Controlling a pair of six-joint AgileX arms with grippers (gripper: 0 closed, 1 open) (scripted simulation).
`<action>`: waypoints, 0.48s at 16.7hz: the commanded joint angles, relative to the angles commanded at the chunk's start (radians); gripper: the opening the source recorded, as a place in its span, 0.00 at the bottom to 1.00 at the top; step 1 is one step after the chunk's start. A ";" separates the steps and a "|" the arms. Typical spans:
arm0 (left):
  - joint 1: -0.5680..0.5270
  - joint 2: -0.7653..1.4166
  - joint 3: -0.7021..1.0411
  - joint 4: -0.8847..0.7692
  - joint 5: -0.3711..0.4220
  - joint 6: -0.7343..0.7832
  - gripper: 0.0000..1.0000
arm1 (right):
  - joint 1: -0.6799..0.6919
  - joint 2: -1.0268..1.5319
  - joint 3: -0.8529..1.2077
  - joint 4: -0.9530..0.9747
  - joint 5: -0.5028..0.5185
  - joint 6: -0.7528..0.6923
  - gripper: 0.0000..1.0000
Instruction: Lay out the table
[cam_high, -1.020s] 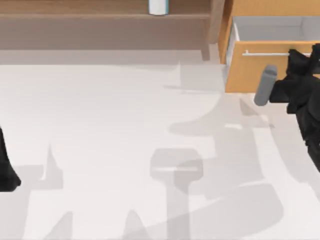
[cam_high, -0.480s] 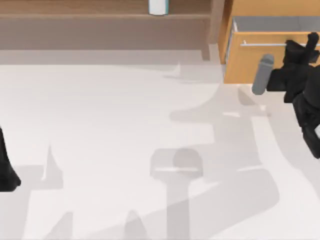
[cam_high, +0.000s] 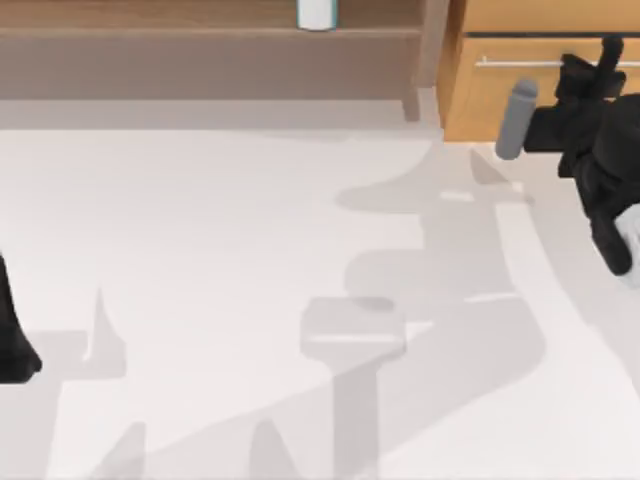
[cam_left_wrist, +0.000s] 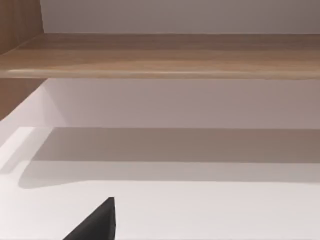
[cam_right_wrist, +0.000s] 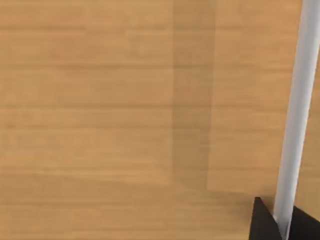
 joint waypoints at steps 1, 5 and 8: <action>0.000 0.000 0.000 0.000 0.000 0.000 1.00 | -0.004 0.014 0.032 -0.018 -0.003 0.000 0.00; 0.000 0.000 0.000 0.000 0.000 0.000 1.00 | -0.013 0.044 0.107 -0.062 -0.013 0.002 0.00; 0.000 0.000 0.000 0.000 0.000 0.000 1.00 | -0.013 0.044 0.107 -0.062 -0.013 0.002 0.00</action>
